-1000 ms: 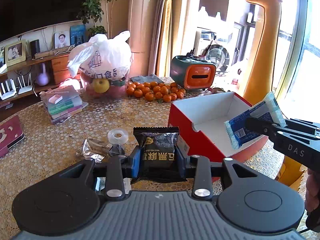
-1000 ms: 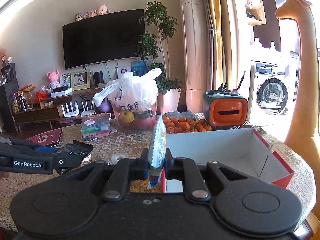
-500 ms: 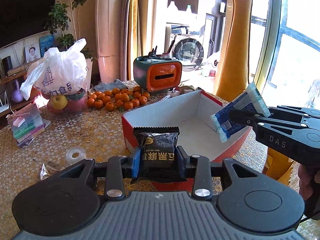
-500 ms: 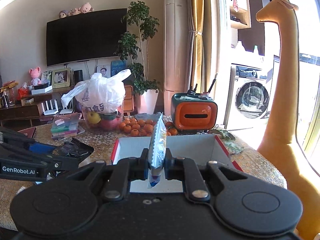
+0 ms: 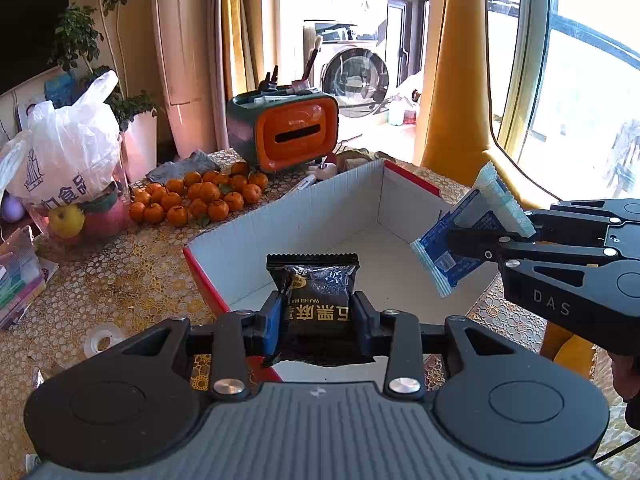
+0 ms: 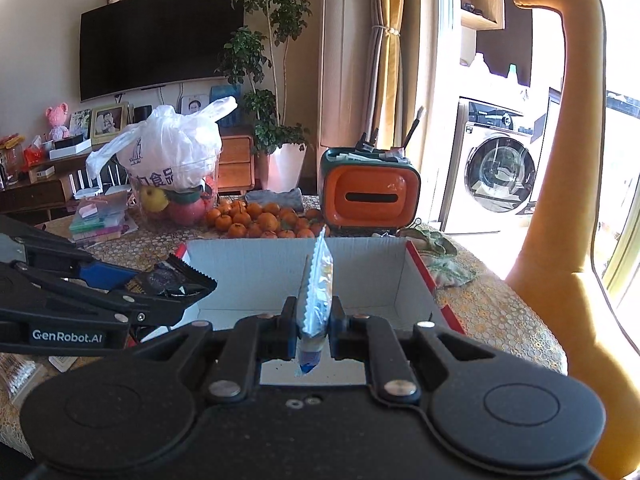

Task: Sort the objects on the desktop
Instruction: 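Carry both packets over the red shoebox with both tools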

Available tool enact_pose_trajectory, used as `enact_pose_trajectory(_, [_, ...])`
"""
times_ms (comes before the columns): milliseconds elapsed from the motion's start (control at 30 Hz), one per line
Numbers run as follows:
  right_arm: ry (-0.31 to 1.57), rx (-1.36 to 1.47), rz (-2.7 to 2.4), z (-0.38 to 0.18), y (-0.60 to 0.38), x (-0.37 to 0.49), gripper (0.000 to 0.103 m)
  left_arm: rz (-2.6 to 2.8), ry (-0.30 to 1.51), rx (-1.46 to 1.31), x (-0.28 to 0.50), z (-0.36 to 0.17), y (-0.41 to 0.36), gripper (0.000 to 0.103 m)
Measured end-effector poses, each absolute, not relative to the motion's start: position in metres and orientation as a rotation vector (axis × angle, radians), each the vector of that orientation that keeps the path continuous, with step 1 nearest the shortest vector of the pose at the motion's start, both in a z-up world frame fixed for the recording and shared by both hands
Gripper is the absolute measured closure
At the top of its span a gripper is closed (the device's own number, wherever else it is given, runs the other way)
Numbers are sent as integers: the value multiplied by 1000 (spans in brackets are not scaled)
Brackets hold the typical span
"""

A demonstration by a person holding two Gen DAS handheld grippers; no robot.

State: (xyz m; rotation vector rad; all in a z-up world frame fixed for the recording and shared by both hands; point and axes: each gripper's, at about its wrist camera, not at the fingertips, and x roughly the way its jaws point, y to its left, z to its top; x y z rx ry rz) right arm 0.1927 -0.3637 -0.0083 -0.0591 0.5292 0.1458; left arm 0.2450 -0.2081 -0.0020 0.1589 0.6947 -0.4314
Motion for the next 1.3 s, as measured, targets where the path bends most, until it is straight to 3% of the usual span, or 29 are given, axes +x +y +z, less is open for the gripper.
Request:
enact_pose_trajectory(933, [955,132,231,-76,-397,290,89,-441,941,372,326,-67,-271,67])
enact_pose_trajectory(1300, [1027,200,226,-86,-406,304,88,-405,1068,395,346,-86,-279,67])
